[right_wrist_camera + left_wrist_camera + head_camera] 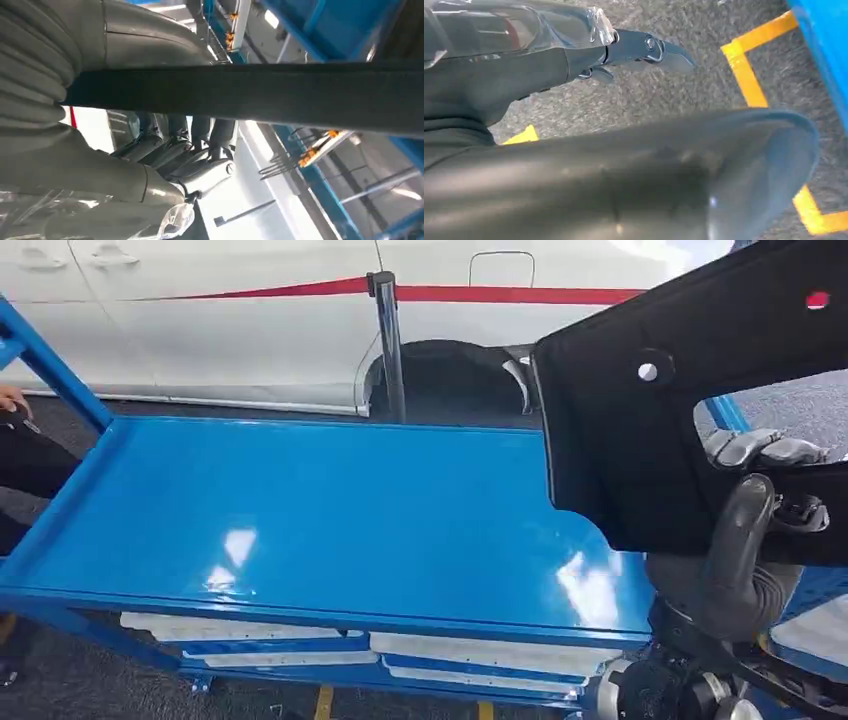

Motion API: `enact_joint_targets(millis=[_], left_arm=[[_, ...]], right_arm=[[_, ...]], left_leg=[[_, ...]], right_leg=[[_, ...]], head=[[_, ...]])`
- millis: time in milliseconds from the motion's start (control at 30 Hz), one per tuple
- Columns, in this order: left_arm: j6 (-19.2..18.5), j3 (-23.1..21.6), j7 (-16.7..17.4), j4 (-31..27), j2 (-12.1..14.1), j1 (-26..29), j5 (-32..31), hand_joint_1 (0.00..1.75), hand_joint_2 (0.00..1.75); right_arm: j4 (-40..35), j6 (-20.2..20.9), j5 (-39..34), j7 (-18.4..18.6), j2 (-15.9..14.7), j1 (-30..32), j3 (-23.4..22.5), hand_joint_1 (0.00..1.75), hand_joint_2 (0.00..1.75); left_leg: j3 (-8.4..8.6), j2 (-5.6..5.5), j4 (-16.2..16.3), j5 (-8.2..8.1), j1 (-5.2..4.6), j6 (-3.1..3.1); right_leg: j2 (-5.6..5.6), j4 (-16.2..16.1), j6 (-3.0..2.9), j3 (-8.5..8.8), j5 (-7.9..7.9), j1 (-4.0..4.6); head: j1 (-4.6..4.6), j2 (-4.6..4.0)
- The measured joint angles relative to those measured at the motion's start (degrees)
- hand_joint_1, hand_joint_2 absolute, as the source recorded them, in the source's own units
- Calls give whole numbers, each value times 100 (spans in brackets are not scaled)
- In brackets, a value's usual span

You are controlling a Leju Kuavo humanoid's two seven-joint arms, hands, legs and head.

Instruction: Take the parts from the cabinet and place them on the table.

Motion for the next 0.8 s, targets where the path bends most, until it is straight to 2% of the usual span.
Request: enact_joint_targets(millis=[67,100,133,200,233,267,300,333,367,400,433,467,500,533,567,600,633,667,700,733,767,800], left_arm=[[2,-24,22,4,26,57,-59,0,0],[4,-44,28,7,31,80,-76,0,0],[4,-55,31,9,42,86,-94,0,0],[4,-96,31,9,39,75,-171,0,0],[4,-127,48,9,42,70,-195,0,0],[4,-149,74,9,42,69,-223,0,0],[4,-166,92,9,42,73,-251,0,0],[2,-190,96,9,42,73,-278,0,0],[2,-199,96,9,42,67,-280,0,0],[2,-208,96,9,42,53,-280,0,0],[2,-219,98,9,86,32,-277,0,0],[2,-247,96,6,54,26,-280,0,0],[4,-273,92,7,85,3,-280,0,0],[2,-297,100,7,85,3,-278,0,0],[2,-302,100,7,87,11,-278,0,0],[0,-306,100,7,85,19,-277,0,0],[-7,-317,100,7,85,16,-277,0,0],[-26,-332,98,7,83,15,-278,0,0],[-39,-334,98,7,81,22,-275,0,0],[-48,-339,98,7,70,34,-275,0,0],[-48,-341,96,7,63,40,-269,0,0],[-48,-347,96,7,55,48,-267,0,0]], right_arm=[[0,4,0,4,-4,21,2,175,175],[-2,7,2,4,-4,22,2,175,175],[-7,11,0,4,-4,22,2,175,175],[-9,15,-4,-7,-7,38,2,175,175],[-9,17,-26,-26,-7,57,2,175,175],[-9,26,-59,-61,-7,83,2,175,175],[-9,42,-90,-107,-7,112,2,175,175],[-9,59,-131,-155,-7,143,2,175,175],[-9,79,-149,-173,-7,166,2,175,175],[-11,81,-168,-212,-7,174,0,175,175],[-22,83,-177,-221,-7,184,-9,175,175],[-50,98,-179,-227,-9,204,-11,175,175],[-50,101,-186,-219,-11,224,-13,175,175],[-52,118,-184,-223,-11,229,-11,175,175],[-55,120,-184,-232,-11,233,-13,175,175],[-57,120,-181,-236,-18,248,-13,175,175],[-59,120,-181,-240,-20,261,-13,175,175],[-59,120,-179,-247,-22,263,-15,175,175],[-59,118,-177,-260,-26,283,-17,175,175],[-59,118,-175,-262,-26,310,-17,175,175],[-57,118,-173,-262,-26,341,-17,175,175],[-57,118,-173,-262,-31,358,-17,175,175]], left_leg=[[-36,-5,-29,86,40,-57],[-76,4,37,-24,66,-71],[-175,17,308,-352,55,-69],[-485,17,1286,-1037,26,-62],[-596,17,1730,-1248,14,-49],[-621,17,1996,-1325,-10,-14],[-514,16,1983,-1266,-48,35],[-254,15,1683,-1121,-104,130],[83,15,1207,-967,-159,238],[493,11,611,-862,-245,393],[804,27,119,-956,-343,549],[872,111,3,-897,-346,513],[836,77,-4,-812,-382,482],[843,72,-65,-801,-403,509],[832,78,-114,-741,-409,529],[826,101,-263,-614,-326,520],[818,106,-308,-549,-311,488],[757,107,-311,-485,-286,506],[685,107,-311,-426,-260,473],[608,113,-309,-367,-234,454],[529,114,-302,-312,-205,415],[446,120,-297,-252,-163,373]], right_leg=[[4,69,-125,-93,71,0],[-2,66,-206,-139,125,5],[-5,64,-250,-203,183,22],[-15,67,-313,-338,286,70],[-20,70,-335,-404,332,109],[-20,70,-350,-467,377,153],[-20,71,-370,-530,425,197],[-19,70,-388,-590,474,249],[-17,66,-398,-637,517,294],[-14,65,-411,-676,563,328],[-18,68,-419,-696,596,297],[-13,32,-416,-700,639,324],[-32,16,-392,-691,686,294],[-43,13,-372,-702,725,260],[-42,-17,-339,-706,776,272],[-47,-5,-326,-737,749,272],[-45,95,-285,-783,556,282],[-48,395,-252,-892,209,270],[-50,856,-211,-1023,-157,245],[-50,1317,-166,-1142,-407,219],[-54,1642,-113,-1198,-484,187],[-58,1745,-60,-1147,-373,146]], head=[[-37,0],[-48,0],[-55,0],[-63,0],[-63,0],[-63,0],[-63,0],[-63,0],[-63,0],[-63,0],[-57,0],[-37,0],[-35,0],[-50,0],[-52,0],[-68,0],[-61,0],[-53,0],[-46,0],[-46,0],[-42,0],[-42,0]])
